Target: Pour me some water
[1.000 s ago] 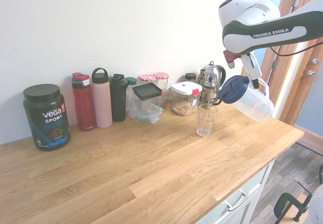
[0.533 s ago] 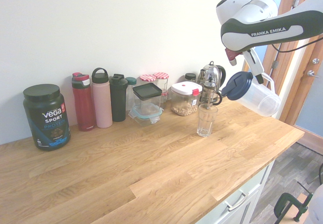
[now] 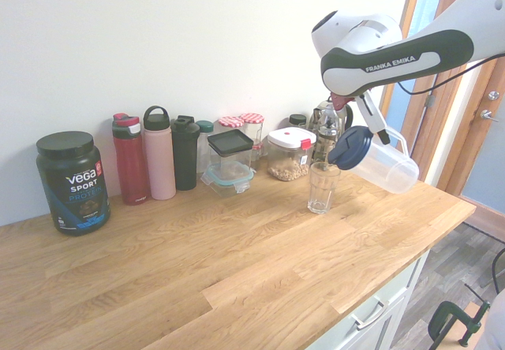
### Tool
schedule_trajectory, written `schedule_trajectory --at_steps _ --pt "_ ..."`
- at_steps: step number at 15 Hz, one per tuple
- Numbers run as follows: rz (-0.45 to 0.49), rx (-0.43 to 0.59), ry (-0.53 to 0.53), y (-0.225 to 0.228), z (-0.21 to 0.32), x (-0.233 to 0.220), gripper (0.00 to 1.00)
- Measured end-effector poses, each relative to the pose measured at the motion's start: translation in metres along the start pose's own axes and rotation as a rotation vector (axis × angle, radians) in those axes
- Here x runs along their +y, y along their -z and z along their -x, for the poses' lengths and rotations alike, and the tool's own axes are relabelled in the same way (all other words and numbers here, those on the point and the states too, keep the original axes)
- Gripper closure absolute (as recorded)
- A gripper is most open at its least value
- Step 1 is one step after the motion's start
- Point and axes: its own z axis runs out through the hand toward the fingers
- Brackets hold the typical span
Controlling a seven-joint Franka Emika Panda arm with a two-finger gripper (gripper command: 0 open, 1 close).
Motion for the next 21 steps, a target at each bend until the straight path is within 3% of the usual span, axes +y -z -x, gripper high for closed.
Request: schedule_trajectory --at_steps 4,6,9,12,16,21 --pt "-0.004 0.010 -0.015 0.004 0.005 0.008 1.00" --pt "-0.048 0.041 -0.035 0.010 0.024 0.030 1.00" --pt "-0.208 0.124 -0.087 0.016 0.075 0.075 1.00" --pt "-0.389 0.189 -0.092 -0.013 0.121 0.106 1.00" --pt "-0.625 0.279 -0.062 -0.067 0.129 0.105 1.00" --pt "-0.840 0.399 0.050 -0.098 0.140 0.106 1.00"
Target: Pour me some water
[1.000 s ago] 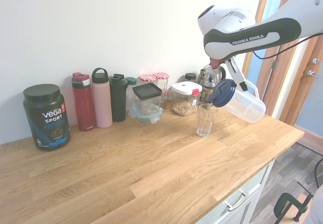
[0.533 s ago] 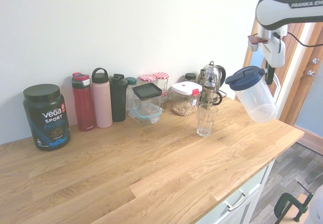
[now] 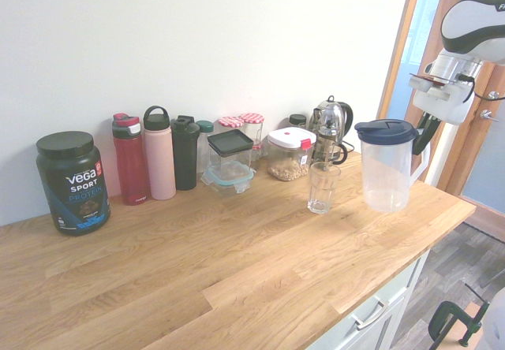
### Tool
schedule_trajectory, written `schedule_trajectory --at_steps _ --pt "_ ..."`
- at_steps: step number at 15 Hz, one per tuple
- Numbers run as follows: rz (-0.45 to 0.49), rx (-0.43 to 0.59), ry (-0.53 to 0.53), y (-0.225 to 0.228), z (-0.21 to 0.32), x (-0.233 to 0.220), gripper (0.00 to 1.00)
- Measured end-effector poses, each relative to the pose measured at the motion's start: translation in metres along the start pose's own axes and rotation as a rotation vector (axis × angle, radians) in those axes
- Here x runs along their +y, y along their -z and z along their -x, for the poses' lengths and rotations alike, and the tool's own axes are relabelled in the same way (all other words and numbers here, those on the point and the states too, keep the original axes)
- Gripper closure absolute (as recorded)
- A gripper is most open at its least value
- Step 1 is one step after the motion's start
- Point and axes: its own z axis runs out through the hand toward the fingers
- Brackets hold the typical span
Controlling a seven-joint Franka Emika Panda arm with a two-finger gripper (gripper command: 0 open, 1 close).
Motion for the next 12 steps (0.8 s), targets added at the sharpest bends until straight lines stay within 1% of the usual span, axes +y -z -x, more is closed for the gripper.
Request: schedule_trajectory --at_steps 2,4,5,7,9,12 --pt "-0.021 0.006 0.023 -0.008 0.020 -0.014 1.00" --pt "-0.017 0.040 0.008 -0.009 0.044 -0.044 1.00" --pt "-0.024 0.061 -0.039 -0.013 0.051 -0.068 1.00" --pt "-0.049 0.077 -0.164 -0.038 0.050 -0.136 1.00" --pt "-0.054 0.114 -0.279 -0.067 0.032 -0.201 1.00" --pt "-0.053 0.208 -0.444 -0.109 0.001 -0.293 1.00"
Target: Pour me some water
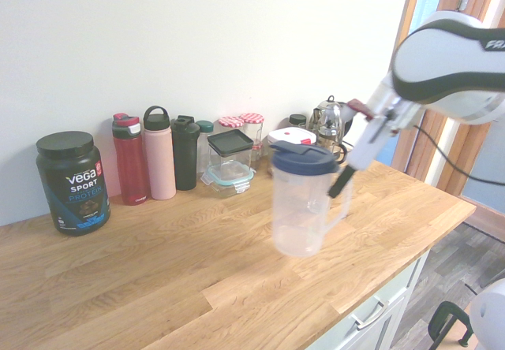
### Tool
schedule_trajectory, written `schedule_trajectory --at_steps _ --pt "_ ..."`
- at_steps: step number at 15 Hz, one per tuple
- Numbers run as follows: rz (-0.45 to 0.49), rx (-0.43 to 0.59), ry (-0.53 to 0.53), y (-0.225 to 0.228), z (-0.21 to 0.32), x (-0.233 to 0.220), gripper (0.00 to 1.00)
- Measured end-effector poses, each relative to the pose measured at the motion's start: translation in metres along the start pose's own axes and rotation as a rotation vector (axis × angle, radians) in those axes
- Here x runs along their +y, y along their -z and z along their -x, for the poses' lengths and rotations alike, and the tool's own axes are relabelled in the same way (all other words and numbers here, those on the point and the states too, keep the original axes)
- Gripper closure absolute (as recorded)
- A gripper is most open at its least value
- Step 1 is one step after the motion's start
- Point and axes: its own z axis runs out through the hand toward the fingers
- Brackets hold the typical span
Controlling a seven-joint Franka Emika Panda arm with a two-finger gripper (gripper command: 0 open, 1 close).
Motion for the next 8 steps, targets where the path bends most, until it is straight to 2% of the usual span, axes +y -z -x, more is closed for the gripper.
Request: schedule_trajectory --at_steps 4,6,8 --pt "0.047 0.135 -0.207 -0.069 0.032 -0.090 1.00" --pt "0.071 0.194 -0.296 -0.076 0.034 -0.109 1.00" --pt "0.078 0.217 -0.330 -0.075 0.029 -0.114 1.00"
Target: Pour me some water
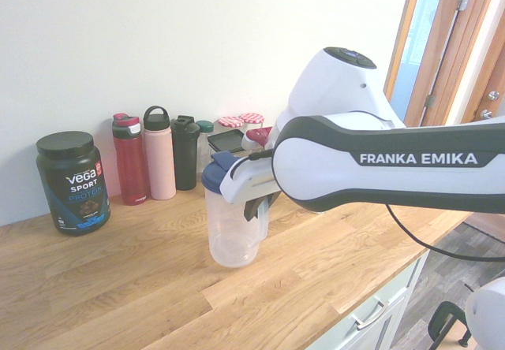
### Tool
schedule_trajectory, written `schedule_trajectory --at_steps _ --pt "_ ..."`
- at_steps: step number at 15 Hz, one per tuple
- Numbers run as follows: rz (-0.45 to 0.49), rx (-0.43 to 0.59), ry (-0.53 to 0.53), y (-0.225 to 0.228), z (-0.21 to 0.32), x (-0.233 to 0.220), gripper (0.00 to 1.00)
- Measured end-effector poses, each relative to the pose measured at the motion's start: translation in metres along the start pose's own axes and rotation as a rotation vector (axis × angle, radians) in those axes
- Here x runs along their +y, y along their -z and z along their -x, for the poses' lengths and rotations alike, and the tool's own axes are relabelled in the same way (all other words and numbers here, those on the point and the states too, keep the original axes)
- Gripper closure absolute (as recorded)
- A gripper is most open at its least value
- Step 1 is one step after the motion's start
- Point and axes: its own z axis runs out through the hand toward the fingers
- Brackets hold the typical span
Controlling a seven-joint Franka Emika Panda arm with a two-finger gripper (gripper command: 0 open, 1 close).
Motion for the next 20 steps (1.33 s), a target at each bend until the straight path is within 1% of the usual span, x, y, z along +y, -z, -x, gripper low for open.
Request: schedule_trajectory --at_steps 2,6,7,18,20 --pt "-0.019 -0.016 0.026 -0.008 0.002 -0.005 1.00" --pt "-0.066 -0.087 0.078 -0.027 0.004 -0.009 1.00" --pt "-0.072 -0.093 0.088 -0.028 0.002 -0.009 0.00" --pt "-0.052 -0.105 0.116 -0.028 -0.006 0.004 0.00" --pt "-0.023 -0.123 0.126 -0.019 -0.005 0.009 0.00"
